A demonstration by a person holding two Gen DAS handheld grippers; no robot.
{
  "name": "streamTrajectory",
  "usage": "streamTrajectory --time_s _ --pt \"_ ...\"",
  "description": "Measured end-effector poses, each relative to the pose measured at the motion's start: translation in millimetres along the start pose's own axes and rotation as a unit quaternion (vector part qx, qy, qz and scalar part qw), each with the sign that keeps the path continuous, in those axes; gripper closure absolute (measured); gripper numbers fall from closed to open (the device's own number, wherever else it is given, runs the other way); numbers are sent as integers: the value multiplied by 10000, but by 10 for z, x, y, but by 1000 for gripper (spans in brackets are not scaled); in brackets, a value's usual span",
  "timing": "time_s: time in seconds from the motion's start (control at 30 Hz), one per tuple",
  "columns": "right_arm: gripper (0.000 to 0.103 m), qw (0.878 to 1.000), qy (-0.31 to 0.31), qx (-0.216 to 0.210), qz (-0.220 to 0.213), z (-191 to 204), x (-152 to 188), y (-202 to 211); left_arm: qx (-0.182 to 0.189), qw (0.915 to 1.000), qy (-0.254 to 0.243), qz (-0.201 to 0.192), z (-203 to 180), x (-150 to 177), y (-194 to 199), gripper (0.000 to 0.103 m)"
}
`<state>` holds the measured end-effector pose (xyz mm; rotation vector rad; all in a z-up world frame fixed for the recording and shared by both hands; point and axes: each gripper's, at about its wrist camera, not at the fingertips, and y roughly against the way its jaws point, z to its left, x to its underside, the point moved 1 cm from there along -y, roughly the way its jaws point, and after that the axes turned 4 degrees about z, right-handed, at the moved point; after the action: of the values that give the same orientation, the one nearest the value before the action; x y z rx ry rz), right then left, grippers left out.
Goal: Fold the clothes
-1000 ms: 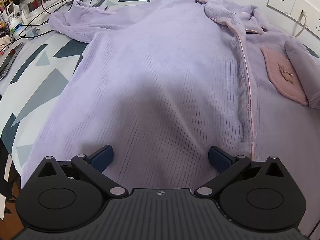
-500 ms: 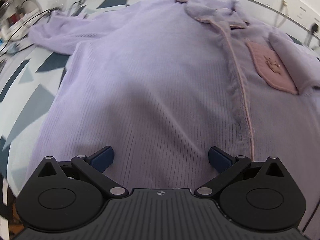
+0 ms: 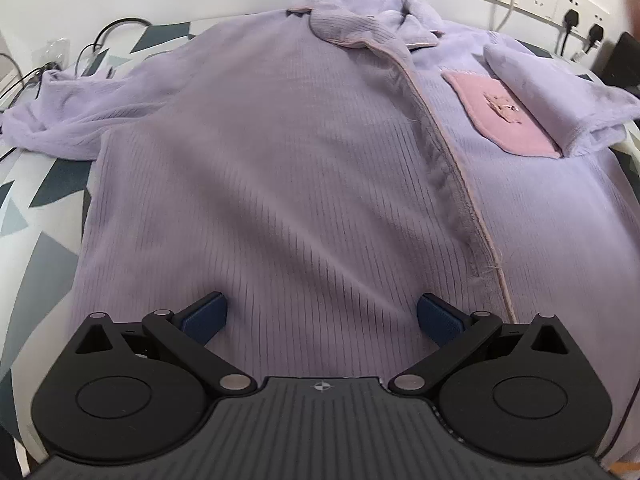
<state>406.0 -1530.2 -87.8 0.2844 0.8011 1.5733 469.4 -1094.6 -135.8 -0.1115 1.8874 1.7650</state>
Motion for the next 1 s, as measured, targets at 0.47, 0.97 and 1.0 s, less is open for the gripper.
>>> streamTrajectory --time_s 0.47,0.97,1.0 --pt "95 9832 1696 -673 -41 2213 299 -496 1355 9850 788 -717 656 -211 273 2" --pt "77 9253 2750 -257 2599 2699 2481 -2425 1597 9584 2238 -767 1888 -166 313 2" --pt "69 9225 2745 -178 2706 2666 2497 -2424 1704 9545 2329 -747 1924 -190 287 2"
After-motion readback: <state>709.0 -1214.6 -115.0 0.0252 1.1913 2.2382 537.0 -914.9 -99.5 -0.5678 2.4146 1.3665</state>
